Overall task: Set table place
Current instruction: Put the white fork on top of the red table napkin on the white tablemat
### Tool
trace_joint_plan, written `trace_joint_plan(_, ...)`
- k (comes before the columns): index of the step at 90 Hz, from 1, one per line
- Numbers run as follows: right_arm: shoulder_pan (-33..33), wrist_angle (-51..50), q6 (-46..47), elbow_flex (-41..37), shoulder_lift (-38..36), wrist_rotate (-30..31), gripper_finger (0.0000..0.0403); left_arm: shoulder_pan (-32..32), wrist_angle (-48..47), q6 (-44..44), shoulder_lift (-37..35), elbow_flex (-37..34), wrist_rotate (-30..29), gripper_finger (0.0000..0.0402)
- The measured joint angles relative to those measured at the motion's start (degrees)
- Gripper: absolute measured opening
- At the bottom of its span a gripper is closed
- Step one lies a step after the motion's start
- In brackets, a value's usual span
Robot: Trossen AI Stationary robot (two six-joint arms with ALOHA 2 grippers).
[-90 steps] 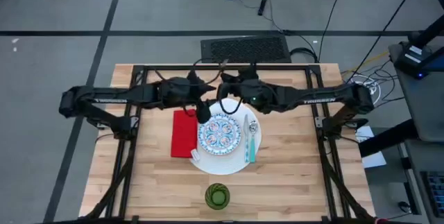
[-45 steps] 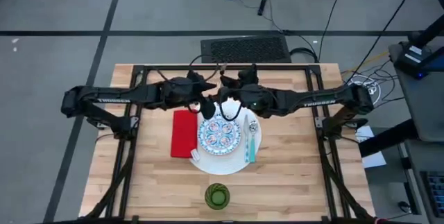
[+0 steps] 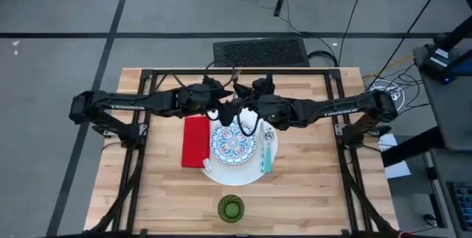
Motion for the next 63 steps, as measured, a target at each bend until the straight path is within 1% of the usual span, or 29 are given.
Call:
trace_joint_plan(6, -0.04, -0.02, 0.02, 0.0, 0.0, -0.25, 0.0, -0.28, 0.06, -0.06, 0.0, 0.0, -0.07, 0.018)
trace_joint_plan(13, -0.02, -0.04, -0.02, 0.0, 0.0, -0.37, 0.0, -0.73, 0.01, 0.0, 0.0, 0.0, -0.1, 0.0144)
trace_joint_plan(18, -0.02, -0.04, -0.07, 0.0, 0.0, -0.4, 0.0003, -0.93, -0.22, 0.0, 0.0, 0.0, -0.05, 0.0107)
trace_joint_plan(25, -0.02, -0.15, -0.16, 0.0, 0.0, -0.57, 0.001, -1.04, -0.42, 0.41, 0.0, 0.0, 1.03, 0.0039)
trace_joint_plan(28, -0.02, -0.15, -0.16, 0.0, 0.0, -0.75, 0.0014, -1.04, -0.4, 0.37, 0.0, 0.0, 1.43, 0.0021)
trace_joint_plan(42, -0.02, -0.13, -1.12, 0.0, -0.07, -1.82, 0.0039, -1.06, -0.88, 0.38, 0.0, 0.0, 1.98, 0.0009)
trace_joint_plan(53, 0.01, -0.53, -4.29, 0.0, -0.54, -3.99, 0.0071, -1.04, -0.93, 0.4, 0.0, 0.0, 1.99, 0.0007)
trace_joint_plan(63, 1.1, -2.58, -6.35, 0.0, -2.32, -3.78, 0.01, -1.04, -2.11, 0.38, -0.56, 0.0, 2.0, 0.0007)
